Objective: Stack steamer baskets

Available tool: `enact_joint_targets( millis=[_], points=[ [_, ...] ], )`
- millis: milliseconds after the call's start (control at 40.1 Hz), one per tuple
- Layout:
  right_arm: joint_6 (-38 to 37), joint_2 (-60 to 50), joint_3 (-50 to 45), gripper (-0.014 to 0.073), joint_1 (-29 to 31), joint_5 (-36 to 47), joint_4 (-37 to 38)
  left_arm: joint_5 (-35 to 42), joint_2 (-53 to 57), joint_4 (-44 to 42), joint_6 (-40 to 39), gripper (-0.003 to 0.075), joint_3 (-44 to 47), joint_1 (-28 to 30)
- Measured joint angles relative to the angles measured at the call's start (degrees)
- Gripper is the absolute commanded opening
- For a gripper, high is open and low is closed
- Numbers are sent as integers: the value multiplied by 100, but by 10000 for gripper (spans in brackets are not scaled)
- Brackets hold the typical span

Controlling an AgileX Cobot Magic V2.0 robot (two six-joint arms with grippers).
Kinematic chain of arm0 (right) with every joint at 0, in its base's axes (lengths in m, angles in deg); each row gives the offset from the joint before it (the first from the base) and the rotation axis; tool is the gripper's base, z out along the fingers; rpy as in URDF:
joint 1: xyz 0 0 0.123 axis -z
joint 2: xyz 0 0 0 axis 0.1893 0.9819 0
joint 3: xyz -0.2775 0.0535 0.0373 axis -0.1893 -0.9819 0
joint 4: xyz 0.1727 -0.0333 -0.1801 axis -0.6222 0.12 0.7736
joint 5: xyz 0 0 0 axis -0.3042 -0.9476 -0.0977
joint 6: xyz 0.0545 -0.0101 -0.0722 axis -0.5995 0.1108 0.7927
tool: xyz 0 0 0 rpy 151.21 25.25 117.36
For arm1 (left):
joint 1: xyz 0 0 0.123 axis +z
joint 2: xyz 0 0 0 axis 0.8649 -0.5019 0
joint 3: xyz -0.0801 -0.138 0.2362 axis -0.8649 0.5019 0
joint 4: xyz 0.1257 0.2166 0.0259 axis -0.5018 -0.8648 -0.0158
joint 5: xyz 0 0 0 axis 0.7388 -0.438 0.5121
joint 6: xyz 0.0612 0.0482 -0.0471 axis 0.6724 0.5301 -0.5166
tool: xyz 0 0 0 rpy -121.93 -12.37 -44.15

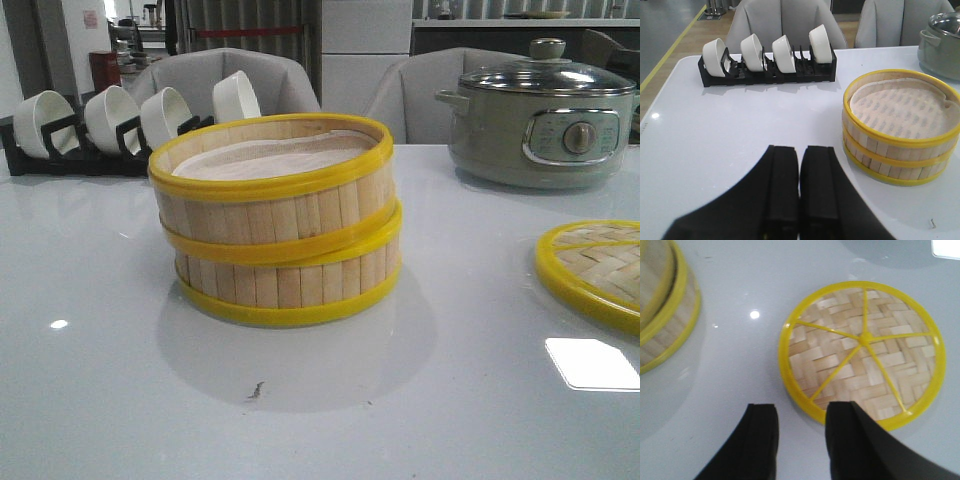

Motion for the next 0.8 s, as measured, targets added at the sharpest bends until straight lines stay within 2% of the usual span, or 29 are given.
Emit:
enact_joint_targets(
  millis=[125,249,499,798],
  points=[
    [0,679,279,352,607,145,0,0,0,0,0,85,0,0],
    [0,1567,607,352,940,271,0,0,0,0,0,85,0,0],
    [0,3045,1316,352,986,321,0,0,0,0,0,85,0,0],
    [0,3771,1801,352,986,356,0,9,0,0,0,85,0,0]
  ],
)
